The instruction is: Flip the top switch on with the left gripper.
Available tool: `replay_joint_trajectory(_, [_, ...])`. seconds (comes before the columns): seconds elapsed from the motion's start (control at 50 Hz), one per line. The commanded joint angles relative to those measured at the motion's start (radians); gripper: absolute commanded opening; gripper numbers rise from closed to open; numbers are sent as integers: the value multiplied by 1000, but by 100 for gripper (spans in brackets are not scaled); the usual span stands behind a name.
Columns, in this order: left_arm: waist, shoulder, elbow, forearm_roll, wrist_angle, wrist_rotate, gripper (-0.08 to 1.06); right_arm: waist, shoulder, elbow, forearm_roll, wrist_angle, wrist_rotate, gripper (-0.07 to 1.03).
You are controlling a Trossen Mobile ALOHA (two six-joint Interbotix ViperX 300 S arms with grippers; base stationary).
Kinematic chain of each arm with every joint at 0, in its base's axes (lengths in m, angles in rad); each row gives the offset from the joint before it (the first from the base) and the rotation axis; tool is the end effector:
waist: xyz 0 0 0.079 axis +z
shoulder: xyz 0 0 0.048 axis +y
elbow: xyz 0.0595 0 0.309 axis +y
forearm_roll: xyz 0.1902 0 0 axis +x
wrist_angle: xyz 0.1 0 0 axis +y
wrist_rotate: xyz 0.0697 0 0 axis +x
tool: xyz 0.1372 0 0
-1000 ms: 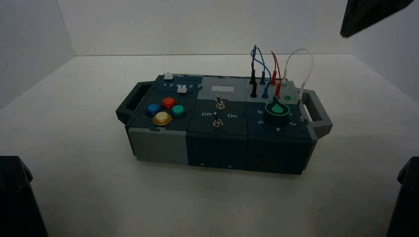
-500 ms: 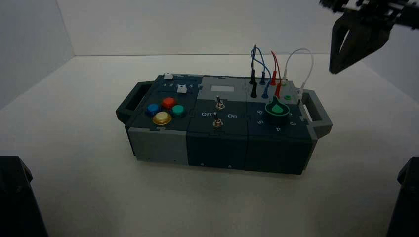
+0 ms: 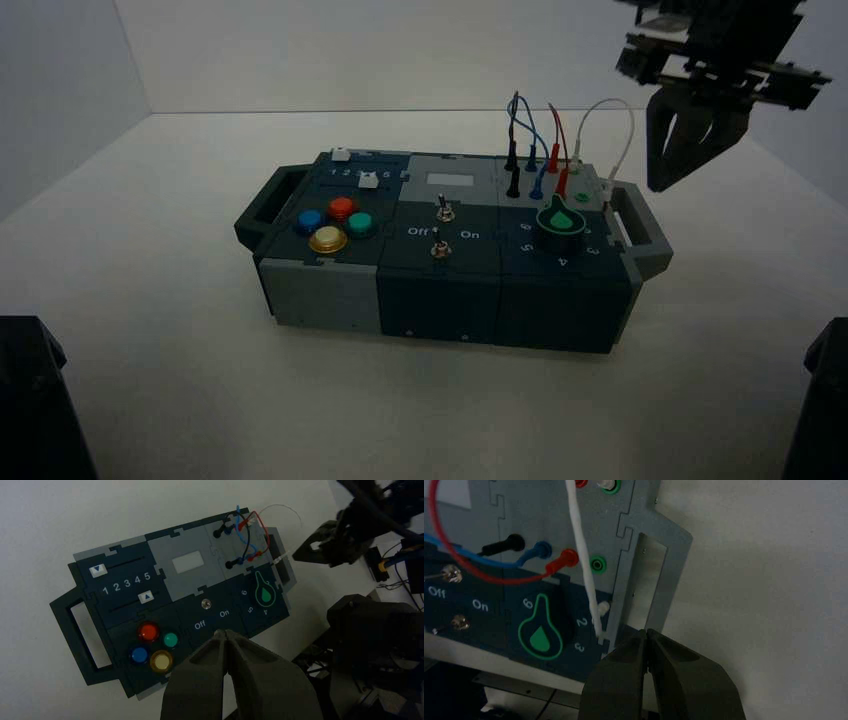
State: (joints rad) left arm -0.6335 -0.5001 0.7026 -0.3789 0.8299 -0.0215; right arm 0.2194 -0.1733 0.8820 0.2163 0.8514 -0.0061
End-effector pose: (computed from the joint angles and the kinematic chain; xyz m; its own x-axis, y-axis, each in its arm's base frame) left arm 0.2056 -0.2211 0.2013 0.2602 -0.5297 -0.8073 0.4720 0.7991 -0.3723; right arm 0.2174 0.0827 0.0486 -0.0136 0.1624 -0.9866 -0.0823 0.9832 0.1629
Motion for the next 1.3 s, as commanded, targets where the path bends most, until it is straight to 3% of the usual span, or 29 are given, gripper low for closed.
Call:
replay_joint_trajectory(0.02, [-2,-5,-37,-2,-8,-3,-3,26,23,-32,17,-25,2,-2])
replay_joint_trajectory(0.14, [-3,-6,-37,-3,-8,-8,-3,58,60,-38,28,-51,9,-2])
replay_joint_trajectory(0.32, [-3,-6,-38,-3,-8,-43,-3,64,101,-25,15,-74,25,-2])
replay_joint_trajectory(0.56, [-3,-6,-44,-3,-8,-43,-3,64,104,3,-21,-124,40,-2])
replay_joint_trajectory(0.76, [-3,-5,-43,-5,-8,-49,-3,63,117,2,-23,-164,43,-2])
replay_joint_trajectory(0.92, [-2,2,-31,-8,3,-92,-3,63,146,5,-29,-209,52,-2])
replay_joint_trajectory(1.2, [-2,17,69,-28,-25,-164,-3,64,219,-3,-38,-273,54,-2])
replay_joint_trajectory(1.3, [-3,23,110,-23,-74,-167,-3,64,227,0,-38,-293,51,-2])
